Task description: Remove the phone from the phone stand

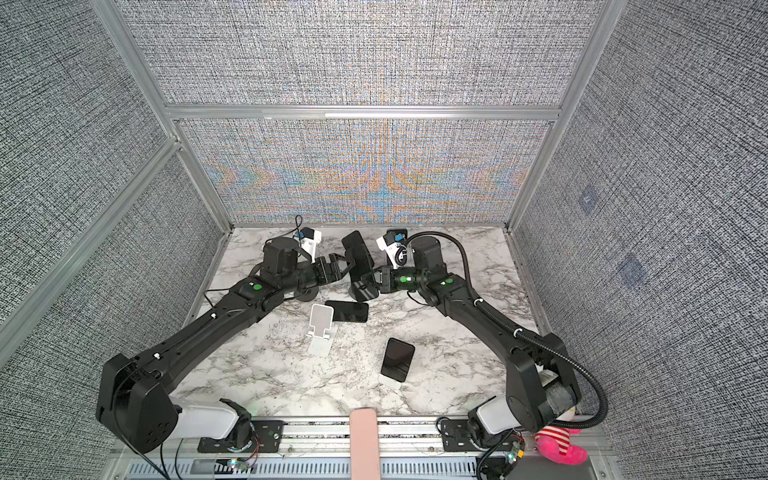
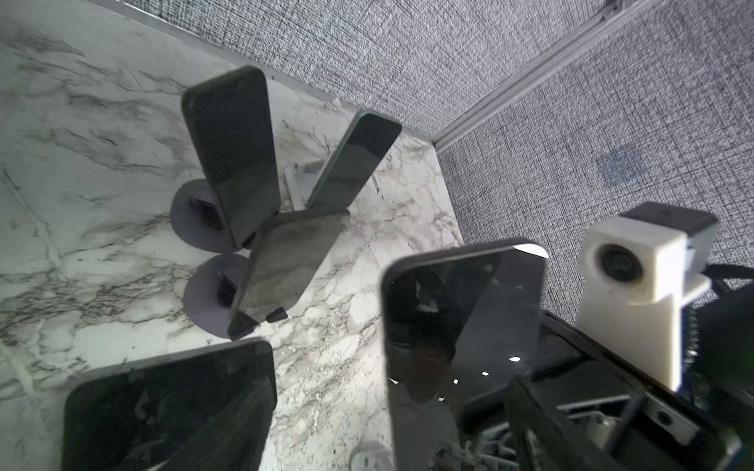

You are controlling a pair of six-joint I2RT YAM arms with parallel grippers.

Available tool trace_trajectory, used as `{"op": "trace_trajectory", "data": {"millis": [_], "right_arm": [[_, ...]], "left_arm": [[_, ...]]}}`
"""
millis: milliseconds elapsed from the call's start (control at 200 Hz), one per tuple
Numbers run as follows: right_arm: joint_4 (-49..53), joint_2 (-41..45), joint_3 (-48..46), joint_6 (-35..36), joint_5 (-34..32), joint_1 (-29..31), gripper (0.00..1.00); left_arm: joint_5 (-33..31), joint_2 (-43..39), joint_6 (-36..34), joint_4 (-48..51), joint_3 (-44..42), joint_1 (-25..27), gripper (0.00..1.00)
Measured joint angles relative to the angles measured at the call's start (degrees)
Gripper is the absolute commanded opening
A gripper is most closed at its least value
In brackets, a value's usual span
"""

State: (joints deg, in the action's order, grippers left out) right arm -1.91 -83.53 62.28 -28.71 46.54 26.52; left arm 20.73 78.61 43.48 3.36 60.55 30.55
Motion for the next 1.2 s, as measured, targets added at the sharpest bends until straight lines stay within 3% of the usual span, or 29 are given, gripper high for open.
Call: {"op": "trace_trajectory", "data": {"millis": [220,410,565,845,1030,1121,1201], "right_arm": [[-4.1,1.7,-2.3,-6.0,6.5,-4.5,0.00],[-10.0,0.9,-3.0,-10.7,10.2,-4.9,0.00],[-15.6,-0.7,-4.0,-15.4,12.2,-5.1,0.00],[-28.5,-4.6,-3.9,-24.8,16.4,-5.1,0.00],[-34.9,-6.6,-3.5,-29.1,18.1,-5.2,0.00],[-32.2,-6.1,-2.6,-27.7,17.9,-5.3,0.35],[-25.9,-4.5,-1.4,-23.8,16.3,-5.2,0.56]], "left_arm": [[5.0,2.6,7.0,-17.6,-6.3,-0.3,0.92],[8.9,6.2,13.6,-33.9,-8.7,0.8,0.90],[11.1,6.8,15.2,-39.9,-8.0,2.0,0.56],[9.9,6.8,16.9,-41.3,-7.6,2.5,0.12],[9.6,6.8,18.7,-43.3,-6.9,2.5,0.00],[9.2,6.4,18.3,-42.2,-6.4,2.5,0.00],[9.1,6.1,16.2,-40.3,-5.7,3.1,0.00]]}}
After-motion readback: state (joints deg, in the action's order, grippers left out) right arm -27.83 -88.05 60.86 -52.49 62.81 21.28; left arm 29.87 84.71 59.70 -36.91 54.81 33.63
